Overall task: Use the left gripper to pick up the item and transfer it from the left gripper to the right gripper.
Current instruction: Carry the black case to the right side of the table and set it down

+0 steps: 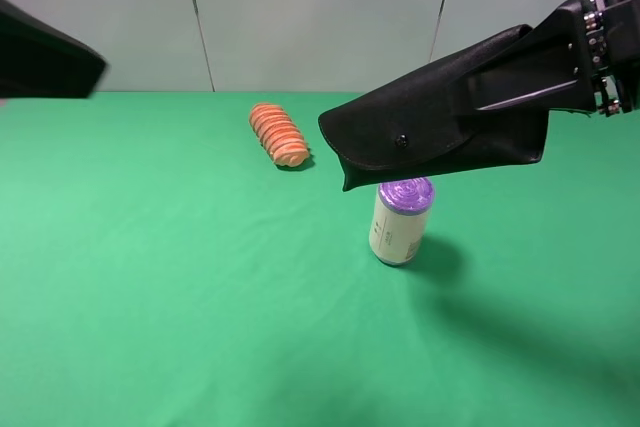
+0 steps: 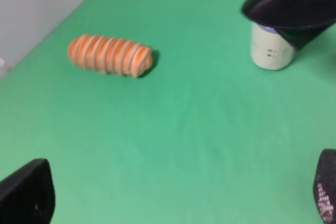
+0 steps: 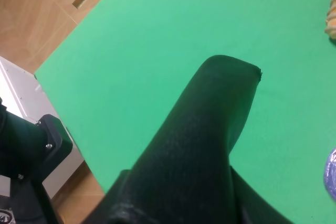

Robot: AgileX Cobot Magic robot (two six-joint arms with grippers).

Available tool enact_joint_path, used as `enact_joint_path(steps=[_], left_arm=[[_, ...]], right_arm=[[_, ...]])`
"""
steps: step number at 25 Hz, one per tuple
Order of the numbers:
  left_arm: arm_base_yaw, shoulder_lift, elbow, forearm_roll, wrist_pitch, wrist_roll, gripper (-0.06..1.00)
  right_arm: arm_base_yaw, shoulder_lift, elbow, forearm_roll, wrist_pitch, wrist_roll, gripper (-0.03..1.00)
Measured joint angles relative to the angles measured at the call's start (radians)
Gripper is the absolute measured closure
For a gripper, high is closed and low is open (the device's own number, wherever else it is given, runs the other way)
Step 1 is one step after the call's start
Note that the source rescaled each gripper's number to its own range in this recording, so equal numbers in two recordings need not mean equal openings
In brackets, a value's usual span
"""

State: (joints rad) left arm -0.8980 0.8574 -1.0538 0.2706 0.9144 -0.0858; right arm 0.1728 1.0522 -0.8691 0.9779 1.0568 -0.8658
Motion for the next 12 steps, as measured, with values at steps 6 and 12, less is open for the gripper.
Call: enact_joint_path(steps=[6, 12], left_arm=[[0.000, -0.197, 0.133, 0.063, 0.072, -0.177, -0.01], [0.000, -0.379, 0.268, 0.064, 0.094, -0.231, -0.01]], right_arm=[[0.000, 0.000, 0.000, 0.000, 0.000, 0.000, 0.94], [0.000, 0.000, 0.000, -0.001, 0.000, 0.000, 0.94]])
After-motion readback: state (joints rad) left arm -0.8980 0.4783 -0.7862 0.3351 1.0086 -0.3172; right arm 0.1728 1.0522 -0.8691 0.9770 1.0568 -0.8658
